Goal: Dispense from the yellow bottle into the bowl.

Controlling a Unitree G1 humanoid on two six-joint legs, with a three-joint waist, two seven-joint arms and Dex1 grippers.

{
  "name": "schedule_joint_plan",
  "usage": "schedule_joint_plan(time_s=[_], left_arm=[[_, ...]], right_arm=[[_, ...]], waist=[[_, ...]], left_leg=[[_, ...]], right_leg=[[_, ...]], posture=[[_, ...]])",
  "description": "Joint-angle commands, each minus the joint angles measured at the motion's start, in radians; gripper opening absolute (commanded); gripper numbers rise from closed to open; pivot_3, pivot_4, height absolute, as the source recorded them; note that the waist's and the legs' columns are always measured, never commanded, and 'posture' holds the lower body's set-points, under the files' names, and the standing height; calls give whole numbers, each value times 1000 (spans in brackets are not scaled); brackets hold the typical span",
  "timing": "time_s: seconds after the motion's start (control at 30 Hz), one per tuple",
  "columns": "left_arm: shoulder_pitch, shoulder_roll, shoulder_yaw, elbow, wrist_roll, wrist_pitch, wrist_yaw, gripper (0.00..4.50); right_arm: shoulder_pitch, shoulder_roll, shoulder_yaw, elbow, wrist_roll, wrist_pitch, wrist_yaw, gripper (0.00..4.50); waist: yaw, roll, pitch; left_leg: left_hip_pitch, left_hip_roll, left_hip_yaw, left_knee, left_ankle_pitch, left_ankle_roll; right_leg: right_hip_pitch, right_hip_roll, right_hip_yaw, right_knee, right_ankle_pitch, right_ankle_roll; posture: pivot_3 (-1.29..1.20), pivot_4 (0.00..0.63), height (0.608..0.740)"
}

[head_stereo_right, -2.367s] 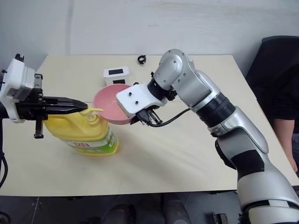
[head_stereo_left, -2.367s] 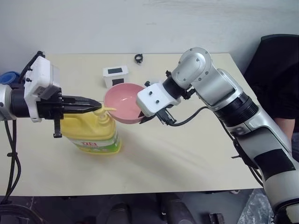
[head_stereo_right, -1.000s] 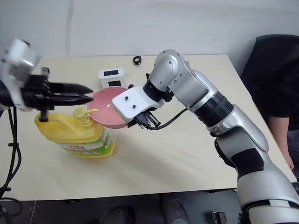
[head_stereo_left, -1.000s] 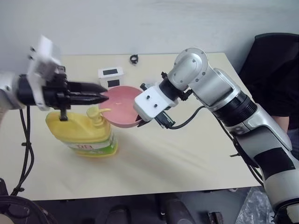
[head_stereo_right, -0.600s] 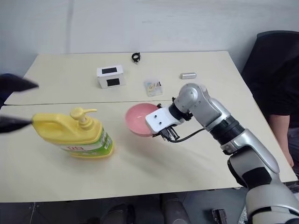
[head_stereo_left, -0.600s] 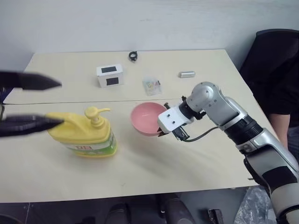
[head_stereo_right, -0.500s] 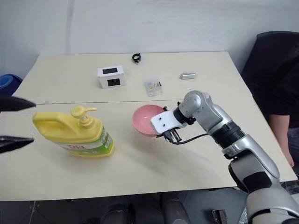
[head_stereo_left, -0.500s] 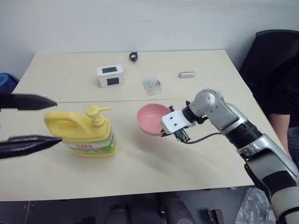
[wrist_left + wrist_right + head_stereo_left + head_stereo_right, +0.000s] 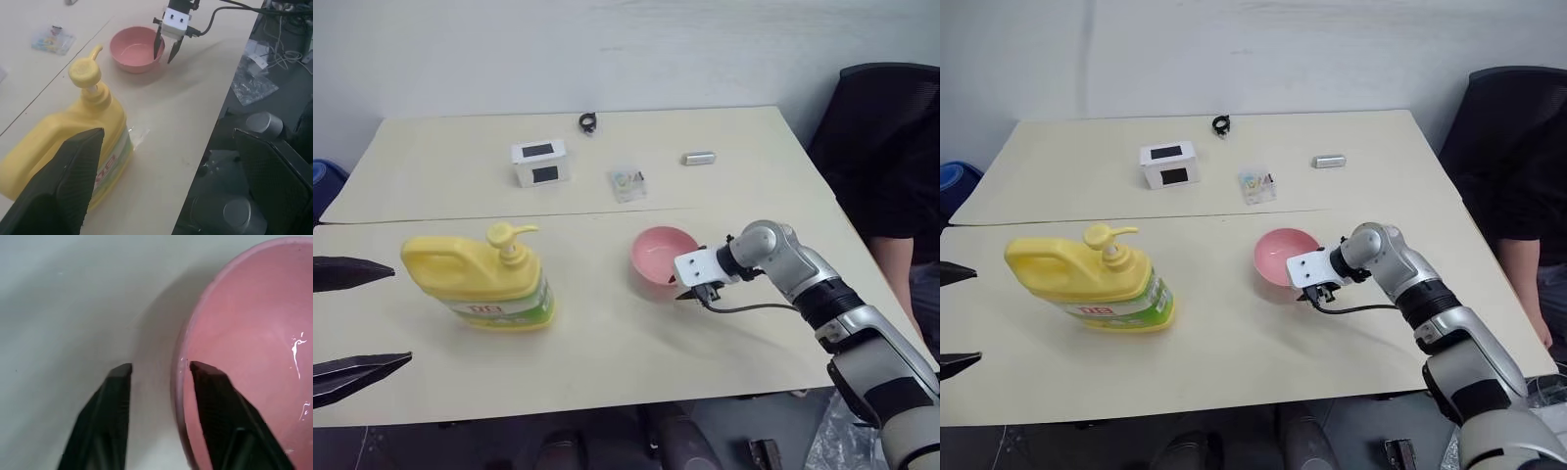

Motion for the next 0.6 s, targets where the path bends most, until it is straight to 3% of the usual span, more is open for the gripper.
schedule_joint_plan(time_s=[0.03, 0.13, 0.17, 0.27, 0.37, 0.43, 0.6], left_arm=[[43, -18, 64, 59, 40, -19, -5, 4500], [161, -63, 126, 129, 131, -120, -46, 4500], [195, -73, 147, 155, 156, -148, -54, 4500], [278, -80, 201, 250, 201, -218, -78, 4500], [425, -91, 253, 331, 242, -274, -120, 4500], [528, -111, 281, 379, 256, -350, -136, 4500], [474, -80, 239, 451, 190, -388, -67, 4500]], right_arm=[[-10, -83, -113, -91, 111, 107, 105, 3286], [-52, -257, -205, -143, 304, 246, 271, 4332], [-73, -322, -217, -147, 373, 294, 287, 4462], [-144, -484, -185, -86, 504, 357, 292, 4462], [-211, -562, -154, 54, 525, 383, 292, 4462], [-226, -623, -124, 107, 581, 412, 292, 4462], [-249, -639, -115, 201, 605, 383, 292, 4462]], waist=[[-4, 1, 1], [-2, 7, 4], [-2, 7, 4], [-3, 7, 4], [-9, 0, 4], [-12, -3, 4], [-12, -2, 5]], left_leg=[[0, 0, 0, 0, 0, 0], [0, 0, 0, -1, 0, 0], [1, -2, 1, -3, 0, 0], [1, -2, 1, -4, 0, 1], [12, 1, 3, -9, -1, 1], [18, 2, 4, -13, -1, 1], [17, 2, 6, -14, -1, 1]], right_leg=[[0, 0, 0, 0, 0, 0], [0, -1, -2, -1, 0, 0], [0, -1, -2, -1, 0, 0], [0, -3, -2, -3, -1, -1], [8, -1, -1, -7, -3, -5], [12, 0, 0, -8, -12, -20], [10, 1, 1, -7, -11, -17]], posture=[[0, 150, 740], [0, 150, 740], [0, 150, 740], [0, 150, 740], [0, 150, 740], [0, 150, 740], [0, 150, 740]])
